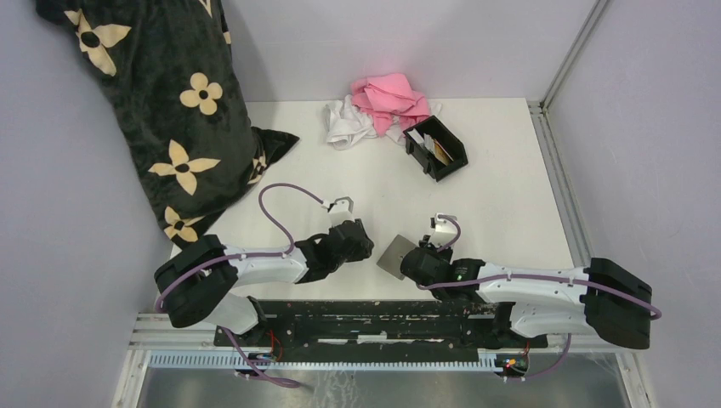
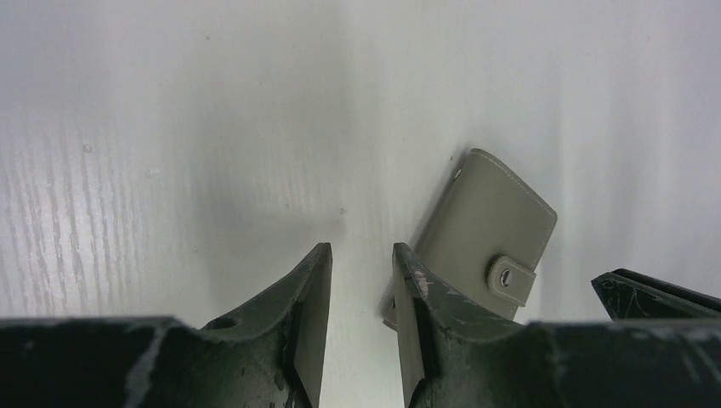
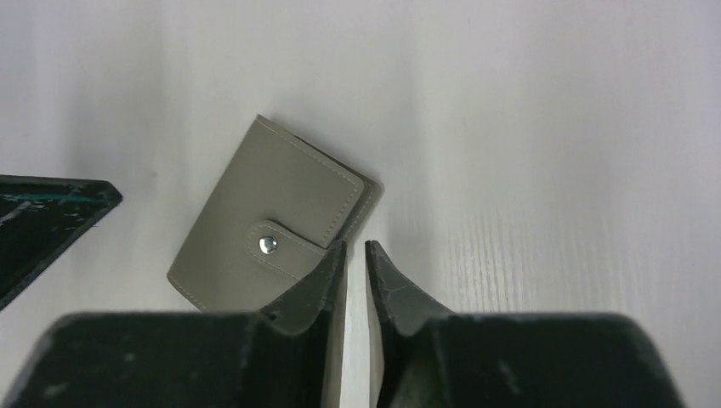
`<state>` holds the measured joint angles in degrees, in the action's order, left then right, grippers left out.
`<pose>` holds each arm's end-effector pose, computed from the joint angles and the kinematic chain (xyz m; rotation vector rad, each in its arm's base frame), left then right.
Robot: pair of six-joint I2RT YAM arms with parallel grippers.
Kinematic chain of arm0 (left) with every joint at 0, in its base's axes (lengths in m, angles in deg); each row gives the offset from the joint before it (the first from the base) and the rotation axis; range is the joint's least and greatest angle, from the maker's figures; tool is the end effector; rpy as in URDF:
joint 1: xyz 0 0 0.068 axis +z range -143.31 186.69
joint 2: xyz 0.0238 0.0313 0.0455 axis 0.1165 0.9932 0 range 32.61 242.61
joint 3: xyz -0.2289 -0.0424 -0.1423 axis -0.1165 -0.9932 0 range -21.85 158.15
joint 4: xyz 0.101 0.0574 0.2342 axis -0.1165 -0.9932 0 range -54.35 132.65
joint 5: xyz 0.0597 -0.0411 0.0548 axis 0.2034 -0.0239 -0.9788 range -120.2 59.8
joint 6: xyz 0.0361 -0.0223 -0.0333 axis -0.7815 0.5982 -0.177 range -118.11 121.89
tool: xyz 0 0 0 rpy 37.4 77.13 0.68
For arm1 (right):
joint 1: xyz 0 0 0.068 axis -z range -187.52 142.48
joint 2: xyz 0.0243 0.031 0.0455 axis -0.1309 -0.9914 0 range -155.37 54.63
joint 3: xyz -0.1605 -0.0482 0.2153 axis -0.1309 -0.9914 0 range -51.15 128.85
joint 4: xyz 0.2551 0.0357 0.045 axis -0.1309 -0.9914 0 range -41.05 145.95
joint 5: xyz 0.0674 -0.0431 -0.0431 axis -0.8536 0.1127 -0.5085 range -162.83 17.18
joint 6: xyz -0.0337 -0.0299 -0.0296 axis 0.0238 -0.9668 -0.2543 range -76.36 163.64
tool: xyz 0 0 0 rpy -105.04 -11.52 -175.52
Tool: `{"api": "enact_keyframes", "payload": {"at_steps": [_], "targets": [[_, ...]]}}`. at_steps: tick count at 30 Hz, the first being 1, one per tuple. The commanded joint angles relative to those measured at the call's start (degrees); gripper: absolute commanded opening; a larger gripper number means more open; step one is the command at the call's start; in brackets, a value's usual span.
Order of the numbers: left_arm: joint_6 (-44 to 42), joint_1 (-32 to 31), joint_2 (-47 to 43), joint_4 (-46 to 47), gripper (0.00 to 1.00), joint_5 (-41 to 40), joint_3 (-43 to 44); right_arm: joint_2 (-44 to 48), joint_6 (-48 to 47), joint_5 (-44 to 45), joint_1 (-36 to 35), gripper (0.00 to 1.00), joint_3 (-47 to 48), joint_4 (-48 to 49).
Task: Put the credit cards into the card holder
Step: Close the card holder at the center of the board, then move the card holder to the center of the board.
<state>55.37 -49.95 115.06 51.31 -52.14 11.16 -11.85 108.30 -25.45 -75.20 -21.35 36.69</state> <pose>0.1603 -0.2192 0.1582 -0.1397 2.2883 -0.6040 0.1010 0.1769 0.1761 0.2328 2.1625 0.2218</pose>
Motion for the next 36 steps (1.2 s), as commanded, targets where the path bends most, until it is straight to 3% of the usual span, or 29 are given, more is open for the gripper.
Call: {"api": "enact_keyframes", "payload": {"at_steps": [1, 3, 5, 21, 36], "targets": [[-1.24, -0.06, -0.32, 5.14, 0.39, 0.31, -1.44, -2.47, 4.04, -0.99, -0.76, 0.14, -2.34, 0.14], [-1.09, -0.08, 0.25, 6.00, 0.38, 0.61, -2.13, -3.95, 4.71, -1.51, -0.94, 0.04, -3.08, 1.73], [-0.99, -0.10, 0.78, 6.84, 0.37, 0.86, -2.64, -5.40, 5.05, -1.83, -0.96, 0.01, -3.50, 2.98], [-0.91, -0.11, 4.63, 9.35, 0.36, 3.78, -2.51, -19.10, 2.66, -4.77, -0.53, 0.01, 1.96, 10.60], [-0.73, 3.04, 3.61, 6.86, 0.36, 3.05, -2.62, -28.25, -4.45, -10.37, 4.80, 0.00, 9.52, 16.95]]}}
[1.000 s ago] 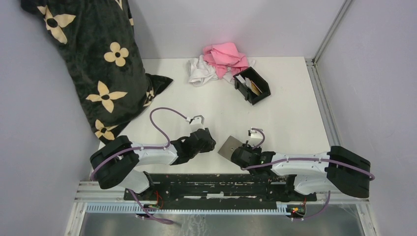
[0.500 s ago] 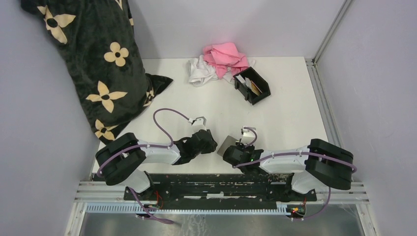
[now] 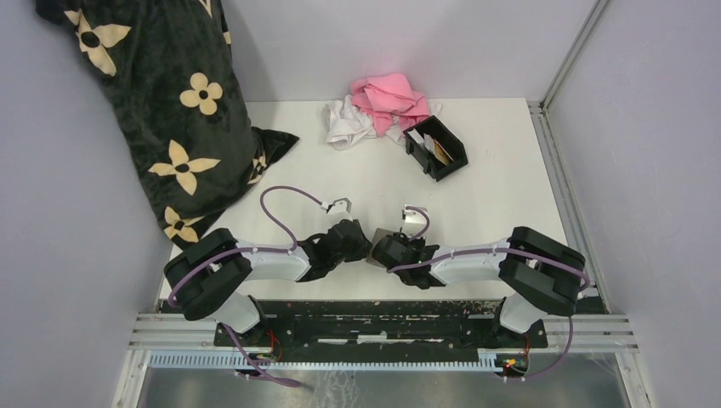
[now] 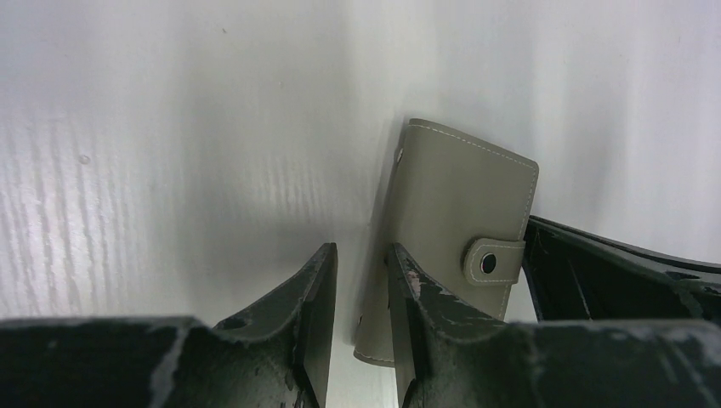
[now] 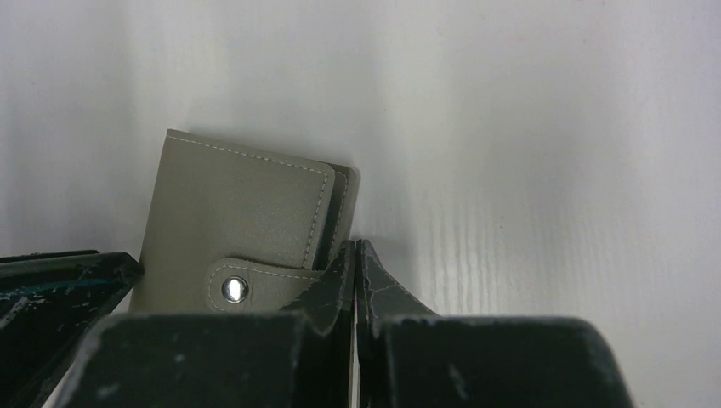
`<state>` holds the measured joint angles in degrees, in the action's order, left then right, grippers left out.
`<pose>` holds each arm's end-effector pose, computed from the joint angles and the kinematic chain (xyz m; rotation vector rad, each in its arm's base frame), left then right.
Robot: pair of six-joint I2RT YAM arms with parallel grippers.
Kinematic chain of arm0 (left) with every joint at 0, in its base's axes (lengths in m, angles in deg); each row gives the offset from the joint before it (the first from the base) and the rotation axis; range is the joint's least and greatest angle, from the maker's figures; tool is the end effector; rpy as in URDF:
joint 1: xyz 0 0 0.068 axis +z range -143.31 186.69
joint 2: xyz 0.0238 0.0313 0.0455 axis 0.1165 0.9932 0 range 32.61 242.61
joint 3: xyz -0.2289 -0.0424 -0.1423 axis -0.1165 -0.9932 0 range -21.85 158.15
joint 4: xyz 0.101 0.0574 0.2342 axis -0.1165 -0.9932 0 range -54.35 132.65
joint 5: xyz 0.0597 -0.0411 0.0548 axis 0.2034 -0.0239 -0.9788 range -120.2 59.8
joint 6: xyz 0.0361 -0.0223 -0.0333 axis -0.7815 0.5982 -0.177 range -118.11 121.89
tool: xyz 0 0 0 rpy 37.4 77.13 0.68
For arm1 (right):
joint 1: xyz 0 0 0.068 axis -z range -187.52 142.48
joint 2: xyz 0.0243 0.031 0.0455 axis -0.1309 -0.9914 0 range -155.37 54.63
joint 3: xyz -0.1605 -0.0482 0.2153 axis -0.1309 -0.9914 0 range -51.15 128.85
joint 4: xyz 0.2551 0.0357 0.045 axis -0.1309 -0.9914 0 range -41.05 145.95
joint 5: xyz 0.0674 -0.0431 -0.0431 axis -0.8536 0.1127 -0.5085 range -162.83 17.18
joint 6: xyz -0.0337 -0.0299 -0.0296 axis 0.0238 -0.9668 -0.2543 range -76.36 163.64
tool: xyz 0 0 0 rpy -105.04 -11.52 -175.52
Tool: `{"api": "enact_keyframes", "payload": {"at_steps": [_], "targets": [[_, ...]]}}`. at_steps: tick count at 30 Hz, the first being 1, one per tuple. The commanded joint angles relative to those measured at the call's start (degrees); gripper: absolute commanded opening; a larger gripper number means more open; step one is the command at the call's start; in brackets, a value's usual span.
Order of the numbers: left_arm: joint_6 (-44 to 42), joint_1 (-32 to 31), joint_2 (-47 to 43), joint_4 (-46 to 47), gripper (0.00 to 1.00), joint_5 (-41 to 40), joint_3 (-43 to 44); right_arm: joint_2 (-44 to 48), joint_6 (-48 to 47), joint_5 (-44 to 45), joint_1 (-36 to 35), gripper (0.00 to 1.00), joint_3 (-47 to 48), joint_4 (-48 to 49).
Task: Put the credit cards into the card holder
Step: Move the card holder to the center of the board, then reset both arms
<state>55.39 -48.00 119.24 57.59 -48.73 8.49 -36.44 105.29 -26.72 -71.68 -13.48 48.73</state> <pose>0.1660 -0.2148 0.1354 -0.1470 2.3232 -0.6280 0.1398 0.2297 0.1306 0.1979 2.2122 0.0872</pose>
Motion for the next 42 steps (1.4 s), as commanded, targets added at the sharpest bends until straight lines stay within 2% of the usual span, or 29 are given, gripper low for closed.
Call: {"api": "enact_keyframes", "payload": {"at_steps": [1, 9, 14, 23, 33, 37, 42], "targets": [[-0.75, 1.40, -0.51, 0.83, 0.36, -0.16, -0.14, -4.20, -1.85, -9.41, 1.55, 0.01, 1.98, 5.09], [-1.26, 3.90, 0.76, 1.58, 0.37, 1.01, 1.35, -7.26, -5.16, -12.01, 4.88, 0.01, 4.96, 7.23], [-2.16, 4.81, -1.40, -0.43, 0.39, -0.57, 1.86, -6.56, -8.02, -11.39, 5.73, 0.02, 6.63, 5.92], [-5.43, 5.39, -8.80, -10.30, 0.45, -6.35, 4.63, -1.46, -12.11, -9.89, 6.71, 0.33, 8.11, 0.68], [-9.92, 5.57, -22.63, -21.96, 0.49, -16.32, 7.66, 13.09, -18.78, -8.49, 12.27, 0.46, 7.43, -8.99], [-10.41, 6.30, -28.25, -24.92, 0.49, -20.89, 7.90, 18.97, -21.26, -4.08, 14.27, 0.60, 8.85, -16.16], [-14.42, 6.94, -35.27, -23.22, 0.52, -25.78, 5.75, 26.70, -22.01, 0.20, 14.95, 0.74, 8.51, -21.42]]}}
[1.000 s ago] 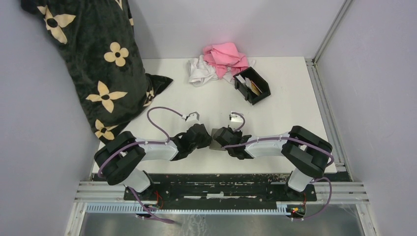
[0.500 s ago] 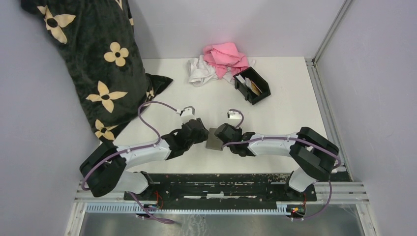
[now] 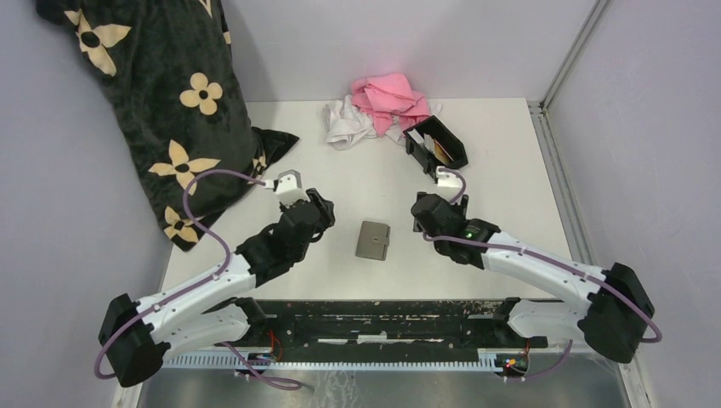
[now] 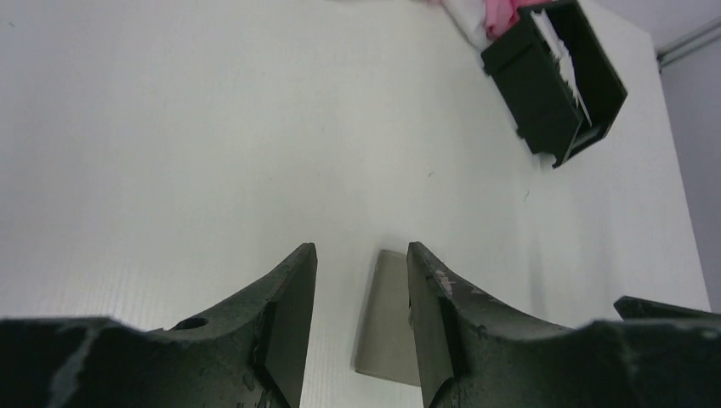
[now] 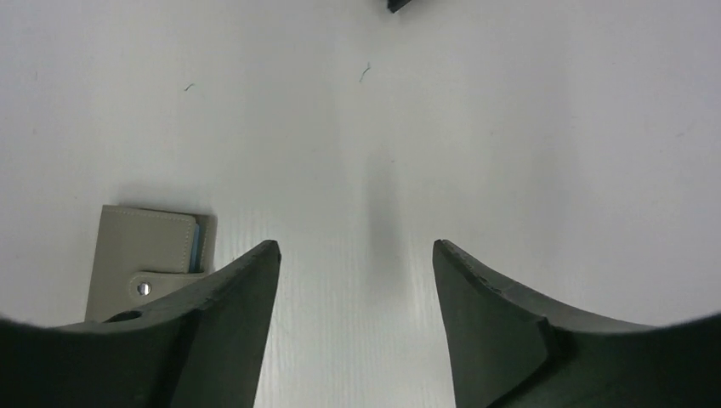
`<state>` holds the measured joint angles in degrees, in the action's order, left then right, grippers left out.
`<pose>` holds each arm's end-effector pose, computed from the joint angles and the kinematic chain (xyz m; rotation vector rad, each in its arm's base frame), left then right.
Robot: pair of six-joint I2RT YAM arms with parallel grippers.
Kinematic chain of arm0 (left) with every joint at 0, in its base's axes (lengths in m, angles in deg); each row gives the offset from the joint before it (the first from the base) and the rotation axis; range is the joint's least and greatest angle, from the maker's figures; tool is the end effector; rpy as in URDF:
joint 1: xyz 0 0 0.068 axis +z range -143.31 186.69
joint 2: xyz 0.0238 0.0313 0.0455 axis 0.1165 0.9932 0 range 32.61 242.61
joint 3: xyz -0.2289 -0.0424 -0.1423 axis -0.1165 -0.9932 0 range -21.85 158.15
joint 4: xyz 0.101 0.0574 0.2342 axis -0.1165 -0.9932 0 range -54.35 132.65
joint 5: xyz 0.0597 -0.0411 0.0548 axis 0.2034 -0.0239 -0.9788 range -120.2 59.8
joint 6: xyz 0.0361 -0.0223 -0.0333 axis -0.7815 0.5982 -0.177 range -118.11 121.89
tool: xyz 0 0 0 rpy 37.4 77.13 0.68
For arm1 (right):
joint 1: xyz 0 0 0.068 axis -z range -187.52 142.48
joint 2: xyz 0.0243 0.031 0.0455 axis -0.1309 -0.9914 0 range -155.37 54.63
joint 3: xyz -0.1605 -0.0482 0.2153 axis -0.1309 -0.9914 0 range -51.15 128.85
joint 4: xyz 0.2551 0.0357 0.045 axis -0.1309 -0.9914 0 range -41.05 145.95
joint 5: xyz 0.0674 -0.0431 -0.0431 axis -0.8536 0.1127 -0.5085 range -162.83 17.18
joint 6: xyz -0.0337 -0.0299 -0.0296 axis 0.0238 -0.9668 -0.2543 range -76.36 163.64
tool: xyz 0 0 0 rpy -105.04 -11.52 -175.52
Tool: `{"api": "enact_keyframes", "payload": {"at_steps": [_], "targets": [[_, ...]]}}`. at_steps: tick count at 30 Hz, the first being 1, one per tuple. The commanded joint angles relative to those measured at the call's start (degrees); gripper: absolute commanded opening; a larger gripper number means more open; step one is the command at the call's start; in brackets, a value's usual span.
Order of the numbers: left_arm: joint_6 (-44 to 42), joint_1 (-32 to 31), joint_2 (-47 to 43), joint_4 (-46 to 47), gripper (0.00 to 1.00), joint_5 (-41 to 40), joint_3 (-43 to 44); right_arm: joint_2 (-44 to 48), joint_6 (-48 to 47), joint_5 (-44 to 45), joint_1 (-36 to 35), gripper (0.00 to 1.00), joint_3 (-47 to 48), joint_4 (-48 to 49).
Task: Put the credit cards into the card holder
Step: Reset both arms
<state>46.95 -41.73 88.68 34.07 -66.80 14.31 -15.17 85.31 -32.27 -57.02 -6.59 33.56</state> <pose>0.1576 -0.1456 0.2566 -0.3262 1.9589 -0.4028 0.1762 0.1706 0.2364 0.1600 2.1613 0.0391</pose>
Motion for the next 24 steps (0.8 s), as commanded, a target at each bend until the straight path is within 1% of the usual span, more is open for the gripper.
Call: {"api": "enact_keyframes", "payload": {"at_steps": [1, 3, 4, 6, 7, 9, 11, 12, 14, 15, 18, 21, 24], "targets": [[-7.26, 0.72, -5.49, 0.70, 0.53, -8.68, -0.45, 6.46, -1.52, 6.67, 0.28, 0.78, 1.51, -7.42], [-8.92, 0.89, -6.42, 1.59, 0.61, -11.58, -1.18, 8.08, 0.33, 8.82, 0.32, 0.82, 1.50, -10.47], [-9.75, 0.88, -6.53, 1.59, 0.63, -12.81, -1.38, 8.70, 2.01, 10.11, 0.28, 0.86, 1.55, -12.41], [-11.58, 1.17, -6.25, 2.23, 0.65, -14.00, -1.71, 9.69, 3.99, 11.89, 0.28, 0.91, 1.74, -16.00], [-12.29, 1.34, -5.86, 2.82, 0.67, -14.52, -2.01, 10.07, 4.87, 12.64, 0.28, 0.93, 1.84, -17.53], [-10.98, 1.55, -4.95, 3.22, 0.76, -17.67, -2.59, 10.76, 6.17, 14.11, 0.28, 0.98, 1.77, -20.04], [-7.66, 1.51, -4.70, 3.27, 0.88, -20.69, -3.32, 11.27, 6.80, 15.02, 0.28, 1.00, 1.56, -21.63], [-7.02, 1.55, -5.16, 4.31, 0.92, -21.30, -4.13, 11.46, 7.09, 15.52, 0.28, 1.00, 1.40, -22.32], [-9.12, 1.52, -6.87, 9.20, 0.95, -21.58, -6.91, 11.90, 7.39, 16.08, 0.28, 1.00, 1.12, -23.17], [-10.24, 1.49, -7.93, 12.04, 0.99, -21.96, -8.61, 12.10, 7.48, 16.38, 0.28, 1.00, 1.14, -23.55], [-13.97, 1.60, -11.47, 19.32, 0.99, -23.52, -13.50, 12.47, 7.56, 17.23, 0.28, 1.00, 0.94, -23.76], [-19.35, 1.52, -13.70, 27.60, 0.99, -22.78, -17.09, 12.17, 7.46, 18.07, 0.28, 1.00, 0.89, -23.56], [-20.61, 1.58, -14.52, 29.80, 0.99, -22.90, -18.49, 11.53, 6.88, 18.65, 0.32, 1.00, 0.76, -22.88]]}}
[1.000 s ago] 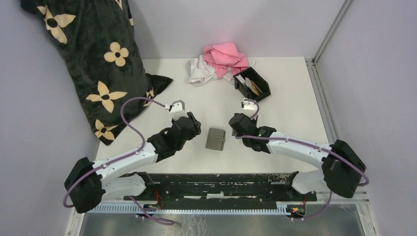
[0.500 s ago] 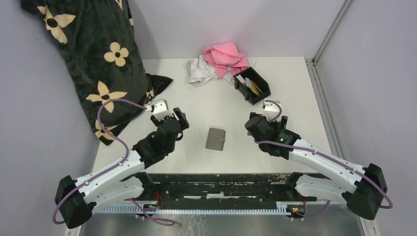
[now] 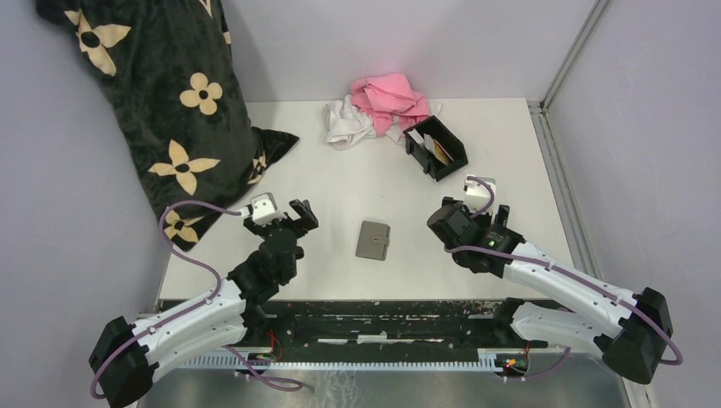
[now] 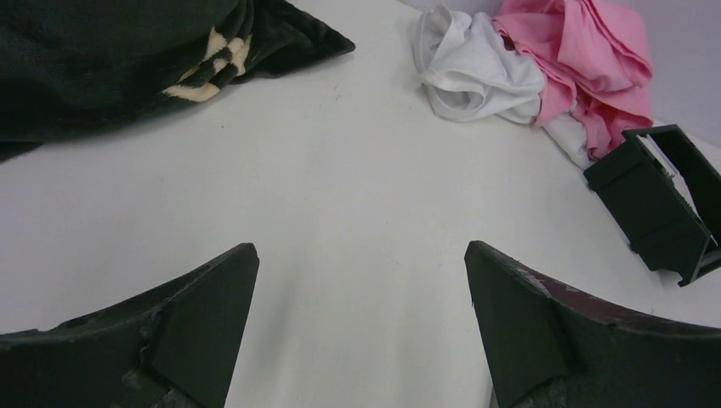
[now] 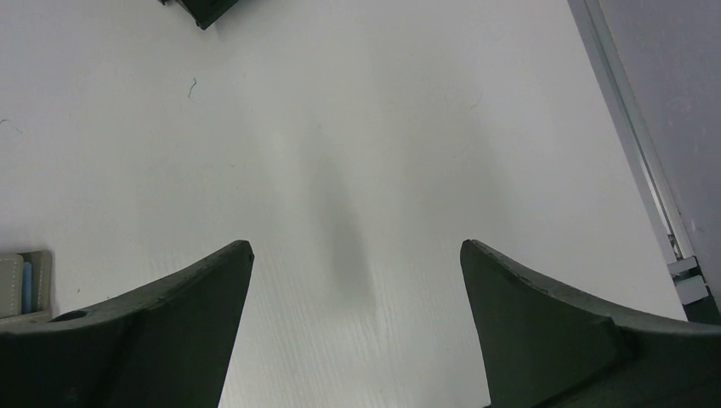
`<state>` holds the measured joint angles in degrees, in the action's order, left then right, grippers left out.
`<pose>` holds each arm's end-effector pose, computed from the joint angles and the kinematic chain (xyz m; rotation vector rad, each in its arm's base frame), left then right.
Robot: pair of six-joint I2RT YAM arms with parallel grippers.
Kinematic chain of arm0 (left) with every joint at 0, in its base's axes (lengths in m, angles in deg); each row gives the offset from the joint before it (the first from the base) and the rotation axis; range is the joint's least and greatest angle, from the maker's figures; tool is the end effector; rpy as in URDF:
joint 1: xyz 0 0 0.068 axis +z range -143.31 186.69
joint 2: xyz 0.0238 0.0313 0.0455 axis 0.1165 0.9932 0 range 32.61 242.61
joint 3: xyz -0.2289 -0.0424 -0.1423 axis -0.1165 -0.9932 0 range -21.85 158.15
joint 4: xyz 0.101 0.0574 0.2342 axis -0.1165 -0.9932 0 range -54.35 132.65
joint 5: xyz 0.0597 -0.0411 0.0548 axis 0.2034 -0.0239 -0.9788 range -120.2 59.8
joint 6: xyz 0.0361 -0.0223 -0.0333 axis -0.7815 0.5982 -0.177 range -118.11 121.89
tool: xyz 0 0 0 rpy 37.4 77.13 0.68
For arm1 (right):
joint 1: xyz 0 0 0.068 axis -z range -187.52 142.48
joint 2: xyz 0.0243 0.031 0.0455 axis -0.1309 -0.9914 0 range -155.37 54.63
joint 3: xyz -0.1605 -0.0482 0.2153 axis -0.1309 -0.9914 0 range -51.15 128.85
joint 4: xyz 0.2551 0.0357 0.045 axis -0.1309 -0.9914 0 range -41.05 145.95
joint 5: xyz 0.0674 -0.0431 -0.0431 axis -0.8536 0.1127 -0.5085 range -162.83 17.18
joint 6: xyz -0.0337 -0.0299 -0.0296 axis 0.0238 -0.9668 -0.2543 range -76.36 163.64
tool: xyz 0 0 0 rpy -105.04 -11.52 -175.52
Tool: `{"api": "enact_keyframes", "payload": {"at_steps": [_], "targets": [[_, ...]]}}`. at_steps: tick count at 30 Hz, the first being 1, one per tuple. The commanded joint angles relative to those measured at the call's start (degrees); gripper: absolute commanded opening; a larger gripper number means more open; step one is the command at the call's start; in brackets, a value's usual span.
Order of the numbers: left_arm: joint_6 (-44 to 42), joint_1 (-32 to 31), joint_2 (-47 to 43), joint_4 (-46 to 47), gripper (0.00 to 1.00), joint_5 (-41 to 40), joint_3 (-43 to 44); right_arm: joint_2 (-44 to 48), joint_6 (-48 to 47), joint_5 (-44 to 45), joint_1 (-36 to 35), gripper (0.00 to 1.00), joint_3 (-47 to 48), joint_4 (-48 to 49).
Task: Put the credit cards into the card holder
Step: Reset both arms
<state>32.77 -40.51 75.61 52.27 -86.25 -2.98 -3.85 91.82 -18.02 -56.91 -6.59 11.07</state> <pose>0.1344 -0.1016 0.2247 -0.4211 1.6601 -0.1175 0.1414 0.1201 0.2571 0.2786 2.0795 -0.2732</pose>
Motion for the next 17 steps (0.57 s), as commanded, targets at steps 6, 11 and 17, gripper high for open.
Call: {"api": "enact_keyframes", "payload": {"at_steps": [6, 11, 17], "targets": [[-8.33, 0.31, -0.56, 14.28, 0.99, -2.55, -2.01, -0.42, 0.68, 4.93, 0.17, 1.00, 0.74, -0.64], [-9.23, 0.43, 1.50, 15.85, 0.99, -2.14, -2.27, 0.19, 0.53, 5.39, 0.17, 1.00, -0.53, 0.20], [-8.85, 1.15, 3.04, 16.20, 0.99, -1.99, -2.18, 0.03, -0.07, 6.03, 0.18, 1.00, -0.94, 0.67]]}}
